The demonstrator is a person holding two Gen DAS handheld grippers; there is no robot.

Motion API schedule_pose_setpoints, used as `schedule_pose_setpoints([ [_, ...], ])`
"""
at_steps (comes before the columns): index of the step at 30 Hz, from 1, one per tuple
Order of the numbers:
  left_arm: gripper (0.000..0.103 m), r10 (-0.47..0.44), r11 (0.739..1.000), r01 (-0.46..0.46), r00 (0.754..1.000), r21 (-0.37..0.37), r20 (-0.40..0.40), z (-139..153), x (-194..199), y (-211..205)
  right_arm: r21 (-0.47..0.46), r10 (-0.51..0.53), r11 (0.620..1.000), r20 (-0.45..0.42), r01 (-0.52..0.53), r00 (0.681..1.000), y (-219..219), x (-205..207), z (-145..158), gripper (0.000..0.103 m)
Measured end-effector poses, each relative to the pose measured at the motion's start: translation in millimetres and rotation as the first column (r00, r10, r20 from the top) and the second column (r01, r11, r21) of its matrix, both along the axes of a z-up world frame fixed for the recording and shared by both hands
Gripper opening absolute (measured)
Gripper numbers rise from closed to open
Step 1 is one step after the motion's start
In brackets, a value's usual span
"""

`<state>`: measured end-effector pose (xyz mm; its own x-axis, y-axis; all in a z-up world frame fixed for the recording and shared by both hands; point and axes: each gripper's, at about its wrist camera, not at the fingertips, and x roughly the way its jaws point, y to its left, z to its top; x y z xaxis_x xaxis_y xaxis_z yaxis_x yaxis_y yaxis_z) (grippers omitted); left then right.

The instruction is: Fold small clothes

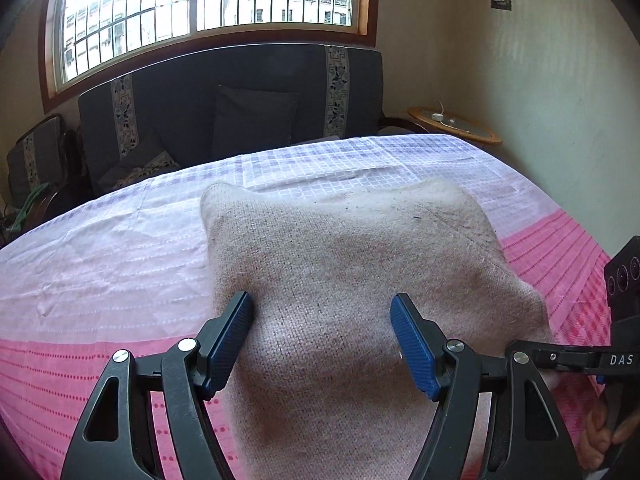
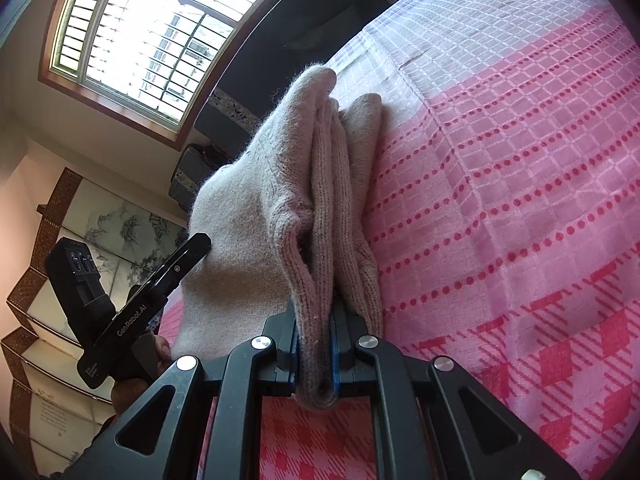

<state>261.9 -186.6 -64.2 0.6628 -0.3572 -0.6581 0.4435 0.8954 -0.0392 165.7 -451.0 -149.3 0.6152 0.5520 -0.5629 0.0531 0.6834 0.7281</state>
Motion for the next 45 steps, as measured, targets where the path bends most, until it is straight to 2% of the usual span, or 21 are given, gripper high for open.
schedule_pose_setpoints([
  [9,0.071,0.020,1.000,-0.020,1.000,0.010,0.001,7,-5,7,0.007,-0.007,1.000,-0.001,0.007,1.000,-3,-1,-1,0.008],
  [21,0.072,0.070,0.995,-0.074,0.996,0.073,0.060,15,-14,19,-0.014,-0.008,1.000,0.001,0.008,1.000,0,-2,2,0.010],
  [24,0.072,0.085,0.993,-0.090,0.994,0.079,0.065,15,-13,24,-0.033,-0.020,0.999,0.015,0.020,1.000,4,-6,7,0.017],
  [26,0.072,0.098,0.991,-0.104,0.993,0.089,0.070,15,-12,27,-0.055,-0.023,0.998,0.040,0.025,0.999,7,-11,12,0.029],
  [28,0.073,0.097,0.990,-0.104,0.993,0.091,0.072,15,-10,30,-0.076,-0.030,0.997,0.063,0.035,0.998,9,-17,19,0.035],
  [30,0.075,0.109,0.988,-0.117,0.991,0.099,0.083,15,-10,32,-0.096,-0.042,0.994,0.079,0.050,0.996,6,-21,25,0.038],
  [31,0.076,0.110,0.988,-0.118,0.990,0.101,0.085,15,-9,33,-0.099,-0.049,0.993,0.084,0.057,0.995,4,-23,27,0.045],
  [32,0.076,0.106,0.988,-0.114,0.991,0.101,0.083,16,-9,34,-0.099,-0.058,0.993,0.085,0.067,0.995,0,-24,29,0.059],
  [33,0.077,0.104,0.989,-0.112,0.991,0.100,0.083,16,-8,36,-0.101,-0.070,0.992,0.086,0.079,0.994,-4,-26,30,0.064],
  [40,0.078,0.114,0.988,-0.121,0.991,0.094,0.073,16,0,41,-0.056,-0.105,0.992,0.072,0.110,0.992,-30,-18,35,0.065],
  [43,0.078,0.105,0.991,-0.109,0.993,0.081,0.050,15,4,42,-0.073,-0.063,0.995,0.053,0.067,0.997,-25,-5,36,0.065],
  [45,0.078,0.088,0.995,-0.088,0.996,0.040,0.001,14,12,48,-0.091,-0.017,0.996,0.040,0.020,0.999,-19,4,36,0.065],
])
